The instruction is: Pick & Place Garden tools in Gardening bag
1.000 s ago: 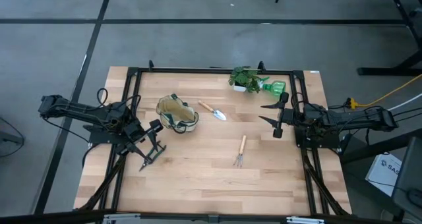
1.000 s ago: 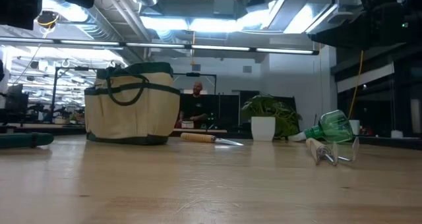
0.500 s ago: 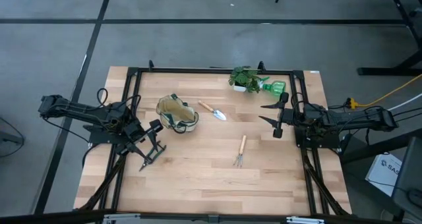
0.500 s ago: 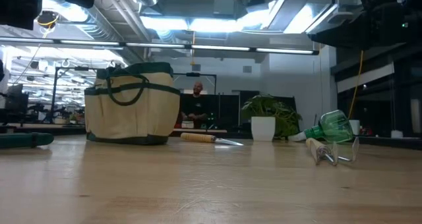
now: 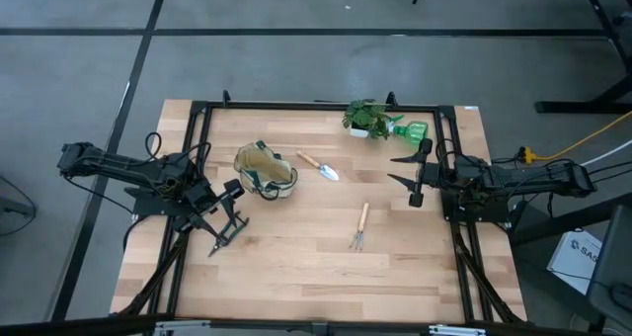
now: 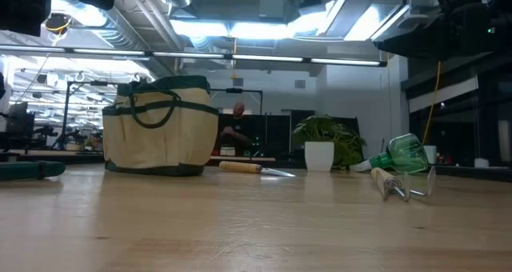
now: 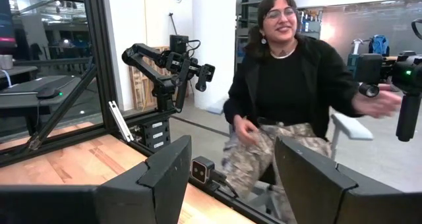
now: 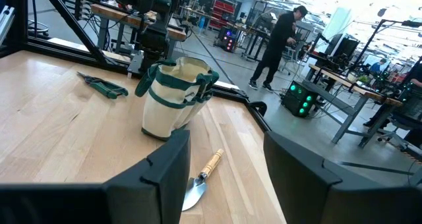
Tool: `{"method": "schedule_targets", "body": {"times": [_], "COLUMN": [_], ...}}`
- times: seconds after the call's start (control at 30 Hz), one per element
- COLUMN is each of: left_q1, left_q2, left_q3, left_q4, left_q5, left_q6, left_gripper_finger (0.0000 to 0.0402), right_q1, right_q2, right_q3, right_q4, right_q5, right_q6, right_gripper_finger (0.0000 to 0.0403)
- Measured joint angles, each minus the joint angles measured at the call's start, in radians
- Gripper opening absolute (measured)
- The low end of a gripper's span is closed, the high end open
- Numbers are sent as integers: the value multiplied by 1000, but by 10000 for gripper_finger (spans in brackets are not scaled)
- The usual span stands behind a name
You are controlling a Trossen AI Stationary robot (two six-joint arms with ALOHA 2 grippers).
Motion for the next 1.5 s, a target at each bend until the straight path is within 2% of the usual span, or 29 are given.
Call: {"method": "schedule_targets", "body": {"times": [0.57,0.73,0.8,0.97,1.1,1.27,1.5], "left_q1": [6,7,6,7,7,7,7], "left_q2": [0,0,0,0,0,3,3], "left_q3": [0,0,0,0,0,0,0], "left_q4": [15,38,37,-48,-113,-110,-105], "left_q5": [-6,-9,-47,-301,-417,-463,-474], "left_q6": [40,-57,-128,-298,-317,-328,-446], "left_gripper_finger": [214,214,214,214,214,214,214], "right_q1": [0,0,0,0,0,0,0], "right_q2": [0,0,0,0,0,0,0], "right_q3": [0,0,0,0,0,0,0], "right_q4": [0,0,0,0,0,0,0], "right_q5": [0,0,0,0,0,0,0], "right_q6": [0,0,0,0,0,0,0], "right_gripper_finger": [195,195,195,195,195,195,195]}}
